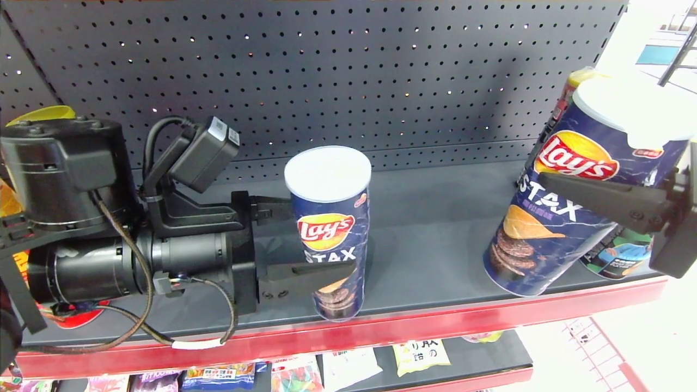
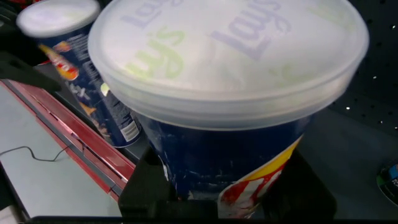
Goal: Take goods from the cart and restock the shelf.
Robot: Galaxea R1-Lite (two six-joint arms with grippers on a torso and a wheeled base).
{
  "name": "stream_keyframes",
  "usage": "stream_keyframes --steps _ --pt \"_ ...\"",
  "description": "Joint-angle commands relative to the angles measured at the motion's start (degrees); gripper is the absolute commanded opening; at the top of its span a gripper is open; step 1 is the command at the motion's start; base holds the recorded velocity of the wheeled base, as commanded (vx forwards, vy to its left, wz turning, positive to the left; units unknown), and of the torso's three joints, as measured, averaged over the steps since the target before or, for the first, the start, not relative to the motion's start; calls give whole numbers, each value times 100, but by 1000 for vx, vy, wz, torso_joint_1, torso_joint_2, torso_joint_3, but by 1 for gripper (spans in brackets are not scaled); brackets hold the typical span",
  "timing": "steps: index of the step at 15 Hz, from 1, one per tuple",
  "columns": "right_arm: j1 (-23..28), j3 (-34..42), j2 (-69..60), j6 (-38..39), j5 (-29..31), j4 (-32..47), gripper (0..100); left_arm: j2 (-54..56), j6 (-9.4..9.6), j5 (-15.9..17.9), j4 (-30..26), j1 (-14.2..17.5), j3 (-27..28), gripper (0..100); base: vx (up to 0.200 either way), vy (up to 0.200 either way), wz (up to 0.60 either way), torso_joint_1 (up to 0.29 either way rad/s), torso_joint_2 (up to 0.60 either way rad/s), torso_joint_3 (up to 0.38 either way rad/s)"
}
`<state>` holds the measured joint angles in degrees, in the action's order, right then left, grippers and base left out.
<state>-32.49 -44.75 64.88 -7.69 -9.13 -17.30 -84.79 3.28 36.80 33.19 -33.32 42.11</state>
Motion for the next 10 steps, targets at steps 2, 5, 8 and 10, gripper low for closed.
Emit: stream_keyframes --steps 2,5,8,10 --pt "-3 -42 78 -13 -19 -2 0 23 6 -15 38 9 8 100 0 0 0 0 0 0" --pt "-30 -429 552 -4 -63 -19 0 322 6 -59 38 18 -238 100 0 0 0 0 0 0" --pt "-100 -913 1361 5 -177 -28 0 823 -3 -420 38 18 -757 100 0 0 0 0 0 0" --pt "-117 -1396 1888 5 -247 -28 0 1254 -187 -736 29 45 -1020 100 0 0 0 0 0 0"
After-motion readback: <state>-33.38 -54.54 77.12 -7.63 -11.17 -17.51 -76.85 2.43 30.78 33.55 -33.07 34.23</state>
